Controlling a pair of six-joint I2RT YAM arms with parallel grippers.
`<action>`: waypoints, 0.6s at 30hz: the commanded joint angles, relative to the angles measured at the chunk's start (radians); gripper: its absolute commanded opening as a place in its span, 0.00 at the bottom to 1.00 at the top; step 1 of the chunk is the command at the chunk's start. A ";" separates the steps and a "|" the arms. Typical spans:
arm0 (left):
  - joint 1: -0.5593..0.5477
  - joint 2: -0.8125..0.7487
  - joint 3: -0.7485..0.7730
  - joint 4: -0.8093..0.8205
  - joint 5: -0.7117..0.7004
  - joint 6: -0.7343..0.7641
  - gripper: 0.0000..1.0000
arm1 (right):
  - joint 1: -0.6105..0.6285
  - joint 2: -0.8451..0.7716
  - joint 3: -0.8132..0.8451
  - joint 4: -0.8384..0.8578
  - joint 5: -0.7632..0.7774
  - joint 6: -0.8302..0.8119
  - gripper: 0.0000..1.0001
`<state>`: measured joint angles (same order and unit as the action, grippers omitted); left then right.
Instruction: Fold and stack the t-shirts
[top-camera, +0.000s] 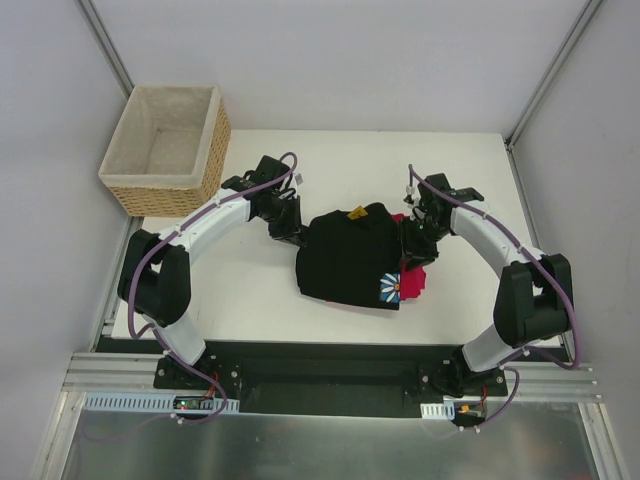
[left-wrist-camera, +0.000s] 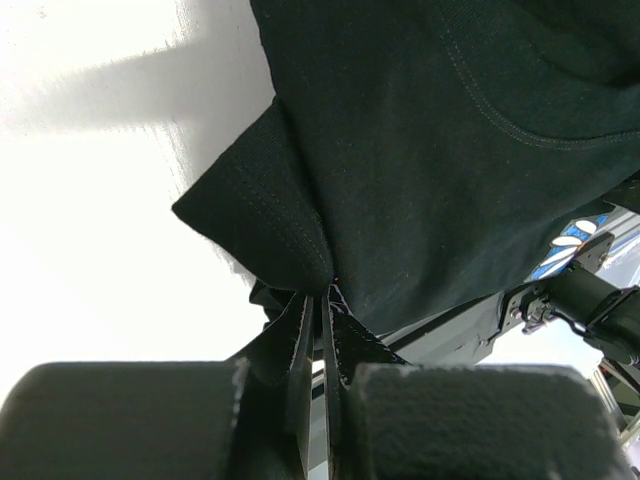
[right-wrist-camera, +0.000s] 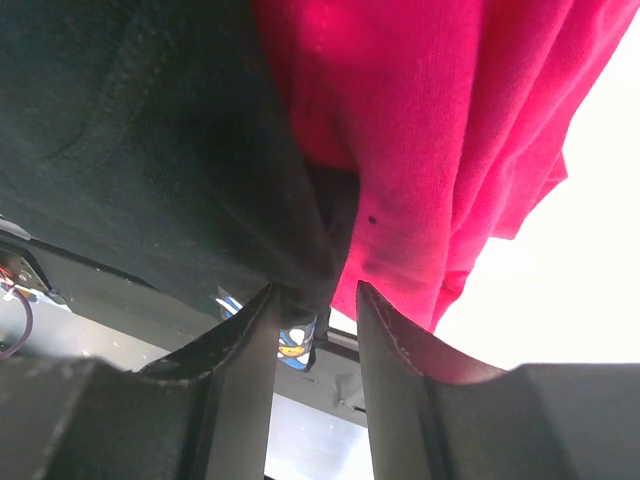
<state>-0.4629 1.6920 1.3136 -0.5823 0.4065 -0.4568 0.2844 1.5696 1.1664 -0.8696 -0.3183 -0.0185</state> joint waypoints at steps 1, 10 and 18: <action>0.012 -0.051 0.033 -0.027 -0.012 0.015 0.00 | -0.011 -0.011 0.007 0.032 -0.010 0.011 0.39; 0.012 -0.054 0.070 -0.050 -0.006 0.017 0.00 | -0.011 0.010 -0.017 0.066 -0.038 0.015 0.39; 0.012 -0.086 0.117 -0.097 -0.012 0.032 0.00 | -0.011 0.049 -0.030 0.098 -0.062 0.014 0.38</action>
<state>-0.4629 1.6783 1.3628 -0.6392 0.4068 -0.4549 0.2779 1.5955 1.1412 -0.7982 -0.3546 -0.0113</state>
